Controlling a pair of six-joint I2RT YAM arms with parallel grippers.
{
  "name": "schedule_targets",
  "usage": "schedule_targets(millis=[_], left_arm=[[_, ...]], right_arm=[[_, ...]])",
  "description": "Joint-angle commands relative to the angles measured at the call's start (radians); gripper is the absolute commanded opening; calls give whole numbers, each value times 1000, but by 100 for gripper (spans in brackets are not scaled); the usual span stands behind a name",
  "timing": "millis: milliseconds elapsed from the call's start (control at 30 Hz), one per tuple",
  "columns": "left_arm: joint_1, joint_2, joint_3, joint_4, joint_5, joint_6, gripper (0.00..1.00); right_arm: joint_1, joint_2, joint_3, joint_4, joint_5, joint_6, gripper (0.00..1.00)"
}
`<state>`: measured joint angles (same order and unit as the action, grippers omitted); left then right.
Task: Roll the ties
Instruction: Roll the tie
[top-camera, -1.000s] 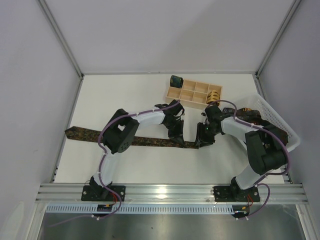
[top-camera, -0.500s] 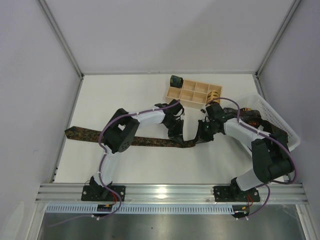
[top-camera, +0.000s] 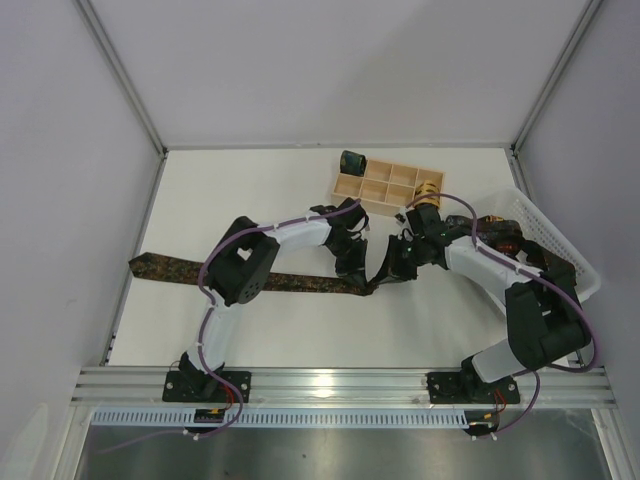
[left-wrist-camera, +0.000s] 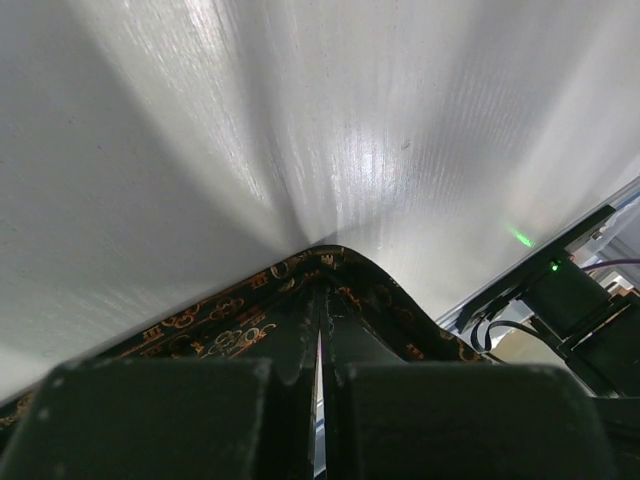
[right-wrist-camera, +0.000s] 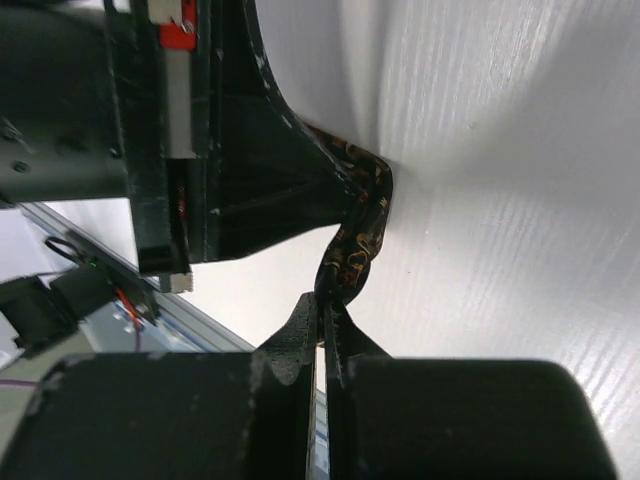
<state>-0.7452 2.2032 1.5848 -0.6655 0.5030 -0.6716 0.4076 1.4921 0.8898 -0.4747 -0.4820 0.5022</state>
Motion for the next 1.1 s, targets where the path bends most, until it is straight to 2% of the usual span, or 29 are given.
schedule_targets(millis=[0,533,1067], left_arm=[[7,44,12,-39,-84,40,1],[14,16,115,-158,-153,125,0],[66,-72,101,-210,-173,184,0]], right_arm=[[-19,-52,35,60,-58,90,0],[-35,14,38,25,-50,70,0],[-20,20,57,-28,23,50,0]])
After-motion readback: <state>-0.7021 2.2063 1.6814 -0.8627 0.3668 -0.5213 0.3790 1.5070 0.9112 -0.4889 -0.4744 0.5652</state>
